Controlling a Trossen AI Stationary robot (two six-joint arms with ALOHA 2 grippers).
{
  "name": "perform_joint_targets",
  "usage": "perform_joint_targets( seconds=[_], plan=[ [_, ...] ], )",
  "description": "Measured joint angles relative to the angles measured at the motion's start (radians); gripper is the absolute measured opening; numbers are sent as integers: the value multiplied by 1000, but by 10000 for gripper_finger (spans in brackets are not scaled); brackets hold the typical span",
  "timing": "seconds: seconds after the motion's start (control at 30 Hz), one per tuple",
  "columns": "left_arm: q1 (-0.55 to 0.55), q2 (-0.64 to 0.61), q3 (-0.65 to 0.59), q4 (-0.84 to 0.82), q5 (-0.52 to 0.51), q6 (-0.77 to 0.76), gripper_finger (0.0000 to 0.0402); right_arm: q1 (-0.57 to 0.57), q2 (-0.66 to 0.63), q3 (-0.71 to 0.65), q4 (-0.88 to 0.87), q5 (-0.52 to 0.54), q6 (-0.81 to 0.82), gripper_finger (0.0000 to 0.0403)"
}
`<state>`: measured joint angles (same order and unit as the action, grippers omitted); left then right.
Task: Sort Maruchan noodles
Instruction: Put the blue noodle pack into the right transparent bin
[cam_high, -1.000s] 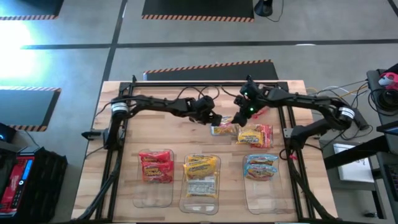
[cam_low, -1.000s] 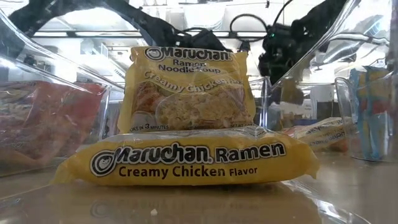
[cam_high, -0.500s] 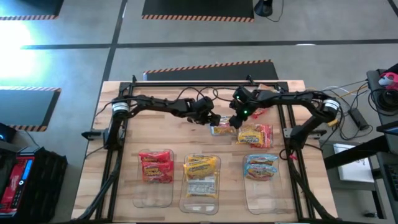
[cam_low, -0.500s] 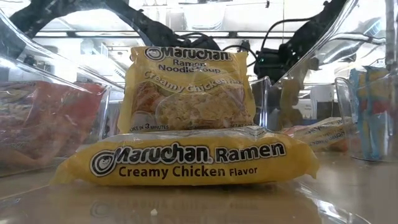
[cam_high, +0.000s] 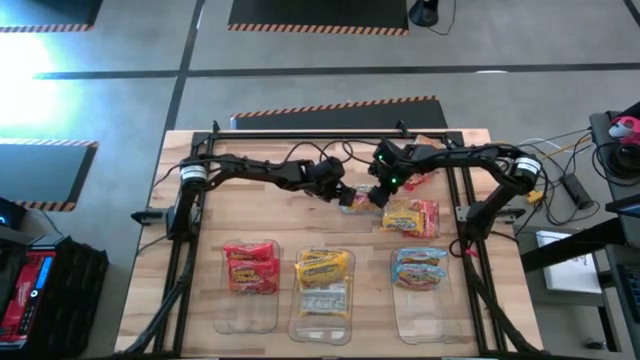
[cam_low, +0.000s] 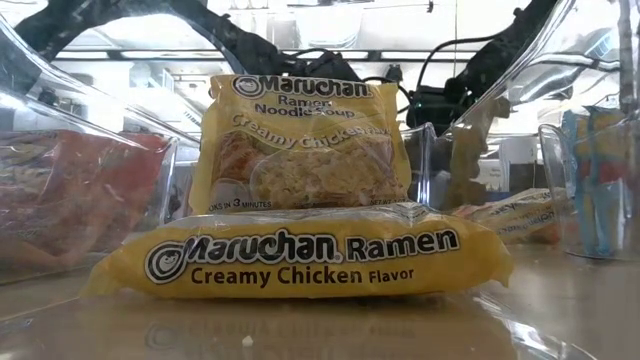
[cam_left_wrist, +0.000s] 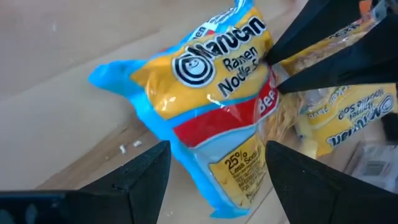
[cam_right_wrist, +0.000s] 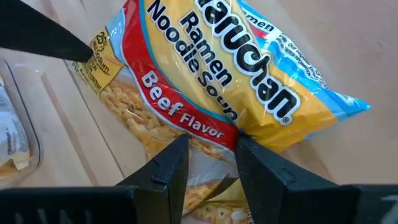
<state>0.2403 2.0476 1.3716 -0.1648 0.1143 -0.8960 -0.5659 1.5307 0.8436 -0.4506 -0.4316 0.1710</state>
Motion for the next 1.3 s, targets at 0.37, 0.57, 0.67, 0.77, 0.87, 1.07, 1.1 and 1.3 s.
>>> perform_joint_targets(
  seconds=[0.37, 0.57, 0.67, 0.77, 0.87, 1.07, 1.1, 1.3],
  plan=[
    [-10, 12, -2, 32, 0, -32, 245, -7, 6, 0, -13, 8, -15, 123],
    [-13, 39, -7, 34, 1, -119, 245, -8, 7, -3, -15, 10, -17, 123],
    [-16, 39, -9, 34, 0, -134, 245, -9, 7, -7, -14, 12, -17, 123],
    [-18, 39, -11, 50, -12, -137, 245, -9, 7, -10, -14, 12, -17, 123],
    [-18, 42, -11, 85, -29, -145, 245, -9, 7, -10, -14, 8, -19, 123],
    [-17, 87, -11, 209, -37, -174, 245, -9, 7, -11, -13, 6, -28, 123],
    [-17, 98, -11, 234, -22, -185, 245, -9, 7, -11, -15, 5, -28, 123],
    [-16, 118, -11, 279, 4, -204, 245, -9, 7, -11, -16, 5, -30, 123]
  ],
)
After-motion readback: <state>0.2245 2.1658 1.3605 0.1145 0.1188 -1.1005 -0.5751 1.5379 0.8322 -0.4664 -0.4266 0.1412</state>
